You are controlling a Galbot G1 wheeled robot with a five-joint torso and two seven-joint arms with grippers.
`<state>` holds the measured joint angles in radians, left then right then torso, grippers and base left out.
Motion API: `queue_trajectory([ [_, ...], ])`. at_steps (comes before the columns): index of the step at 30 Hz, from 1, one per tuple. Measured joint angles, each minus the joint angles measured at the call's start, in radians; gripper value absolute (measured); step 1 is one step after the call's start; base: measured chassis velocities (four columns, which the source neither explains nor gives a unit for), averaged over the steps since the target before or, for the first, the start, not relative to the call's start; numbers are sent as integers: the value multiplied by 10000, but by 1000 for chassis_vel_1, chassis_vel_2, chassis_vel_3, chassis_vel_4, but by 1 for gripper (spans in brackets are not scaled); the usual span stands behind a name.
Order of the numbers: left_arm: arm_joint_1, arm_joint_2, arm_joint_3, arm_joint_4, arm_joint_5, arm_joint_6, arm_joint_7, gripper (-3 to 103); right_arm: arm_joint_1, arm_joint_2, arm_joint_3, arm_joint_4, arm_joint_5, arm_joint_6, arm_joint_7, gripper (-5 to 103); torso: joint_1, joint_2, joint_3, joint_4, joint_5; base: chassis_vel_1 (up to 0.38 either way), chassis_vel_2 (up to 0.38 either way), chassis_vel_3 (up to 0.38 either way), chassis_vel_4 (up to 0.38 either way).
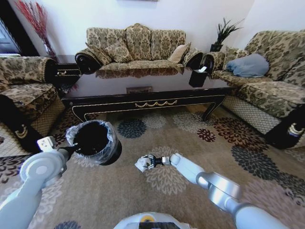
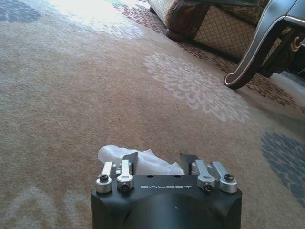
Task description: Move to the front of the table and pick up the trash from the floor, then place it into the trash bin.
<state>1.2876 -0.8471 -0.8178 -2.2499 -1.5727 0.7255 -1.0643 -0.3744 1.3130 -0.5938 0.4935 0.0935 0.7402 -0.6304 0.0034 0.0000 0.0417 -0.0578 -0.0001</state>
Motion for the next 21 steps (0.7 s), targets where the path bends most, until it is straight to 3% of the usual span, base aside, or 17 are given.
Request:
queue_trajectory([
  [5,34,-27,0,-12,26,-2,0,2,-59,-90,34,94,-59,47,233,35,0,0,0,0,0,0,0,0,0],
  [6,41,-27,0,-13,27,-2,0,2,-74,-121,34,148,-59,53,288,26,0,0,0,1,0,0,0,0,0],
  [7,51,-28,1,-16,28,-2,0,2,-104,-187,34,265,-52,53,392,26,0,0,0,1,1,0,0,0,0],
  [11,83,-26,0,-18,45,-2,0,2,-279,-527,-39,875,320,-93,540,40,0,0,0,1,1,0,0,0,0],
  [13,90,-11,-4,-17,58,-2,-1,2,-465,-968,-264,1644,1101,-467,620,51,0,0,0,1,1,0,0,0,0],
  [15,89,-3,-4,-15,60,-2,0,2,-524,-1109,-332,1873,1363,-592,679,51,-1,0,0,0,2,0,0,0,0],
  [16,89,3,-5,-8,66,-2,0,2,-612,-1311,-428,2200,1749,-812,855,56,-1,0,0,0,2,0,0,0,0],
  [17,86,9,-5,-1,73,-3,0,2,-741,-1665,-619,2766,2392,-1260,1399,67,0,0,0,-1,2,0,0,0,0],
  [19,85,11,-3,0,80,-2,0,2,-797,-1831,-723,3050,2723,-1528,1813,67,0,0,0,-2,1,0,0,0,0],
  [21,87,14,6,0,82,-3,-3,2,-942,-2155,-969,3831,3501,-2392,3113,73,0,0,-1,-4,2,0,0,0,0],
])
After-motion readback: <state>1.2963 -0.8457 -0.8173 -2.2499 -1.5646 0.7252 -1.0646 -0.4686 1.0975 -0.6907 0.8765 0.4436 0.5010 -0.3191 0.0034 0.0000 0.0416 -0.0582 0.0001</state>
